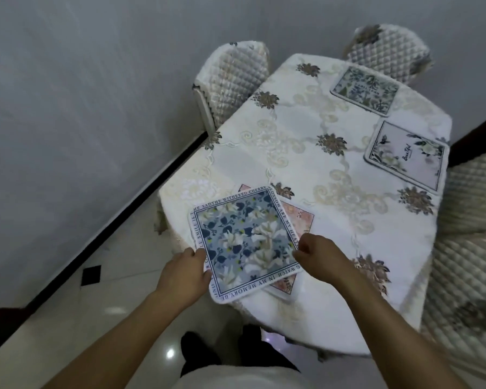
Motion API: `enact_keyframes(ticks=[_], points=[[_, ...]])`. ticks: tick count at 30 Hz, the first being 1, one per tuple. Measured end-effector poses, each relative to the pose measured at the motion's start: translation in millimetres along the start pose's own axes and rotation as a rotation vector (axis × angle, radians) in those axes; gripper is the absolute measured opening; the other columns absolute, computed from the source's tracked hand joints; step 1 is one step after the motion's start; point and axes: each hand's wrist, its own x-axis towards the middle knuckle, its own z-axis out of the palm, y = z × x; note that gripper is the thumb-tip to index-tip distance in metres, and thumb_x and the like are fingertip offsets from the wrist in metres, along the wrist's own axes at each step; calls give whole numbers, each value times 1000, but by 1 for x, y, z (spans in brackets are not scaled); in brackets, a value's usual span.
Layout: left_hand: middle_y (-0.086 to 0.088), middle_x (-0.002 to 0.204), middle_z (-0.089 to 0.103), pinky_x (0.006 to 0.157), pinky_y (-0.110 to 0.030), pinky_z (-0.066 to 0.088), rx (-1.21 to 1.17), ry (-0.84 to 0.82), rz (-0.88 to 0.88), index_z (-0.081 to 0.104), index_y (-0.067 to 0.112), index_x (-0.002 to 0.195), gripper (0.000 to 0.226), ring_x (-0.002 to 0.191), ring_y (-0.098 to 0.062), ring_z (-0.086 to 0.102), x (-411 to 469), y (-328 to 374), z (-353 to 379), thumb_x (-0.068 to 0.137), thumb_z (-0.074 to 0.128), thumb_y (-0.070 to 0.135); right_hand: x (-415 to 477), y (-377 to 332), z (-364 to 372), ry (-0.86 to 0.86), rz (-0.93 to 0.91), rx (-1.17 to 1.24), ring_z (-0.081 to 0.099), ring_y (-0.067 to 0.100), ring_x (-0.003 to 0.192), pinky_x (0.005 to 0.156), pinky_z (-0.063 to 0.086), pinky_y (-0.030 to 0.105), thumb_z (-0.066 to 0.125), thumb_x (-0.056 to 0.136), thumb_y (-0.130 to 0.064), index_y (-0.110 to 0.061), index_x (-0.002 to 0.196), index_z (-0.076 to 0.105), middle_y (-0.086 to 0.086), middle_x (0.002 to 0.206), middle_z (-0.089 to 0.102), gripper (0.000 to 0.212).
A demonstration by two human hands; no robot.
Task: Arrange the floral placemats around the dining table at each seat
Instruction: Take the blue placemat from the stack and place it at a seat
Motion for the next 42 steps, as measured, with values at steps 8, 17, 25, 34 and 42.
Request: enact_keyframes(ticks=[8, 17, 25, 34, 42], points=[[-16, 108, 54, 73, -38, 48, -135, -89, -266, 43, 15, 117, 38, 94, -35, 58, 14, 8, 43, 88, 55, 35, 58, 38, 24, -42, 71, 19, 59, 29, 80, 63, 45, 34, 59, 88, -24, -9, 86, 58, 12, 87, 62, 15], [-21, 102, 60, 66, -37, 51, -421, -72, -535, 36, 5, 117, 36, 85, -38, 62, 14, 32, 73, 88, 57, 13, 91, 67, 45, -84, 126, 60, 60, 35, 84, 63, 42, 32, 59, 86, -27, -8, 95, 53, 18, 96, 60, 22], [-25, 103, 65, 66, -30, 46, -545, 15, -634, 42, 0, 106, 24, 87, -35, 64, 14, 40, 77, 86, 55, -1, 91, 78, 54, -46, 242, 127, 58, 41, 102, 80, 47, 39, 65, 84, -30, -3, 117, 46, 21, 110, 54, 47], [-23, 110, 65, 69, -27, 42, -555, -44, -693, 51, -2, 109, 23, 98, -35, 63, 2, 46, 84, 90, 57, 10, 79, 88, 69, -72, 261, 246, 52, 22, 74, 52, 33, 25, 58, 88, -22, -12, 91, 51, 4, 85, 56, 13], [2, 78, 58, 53, -23, 35, -537, 60, -572, 47, 21, 87, 12, 77, -22, 60, -6, 44, 54, 91, 56, 13, 65, 80, 50, 17, 128, 282, 56, 16, 64, 52, 36, 27, 55, 93, -24, -11, 71, 57, 1, 69, 60, 25]])
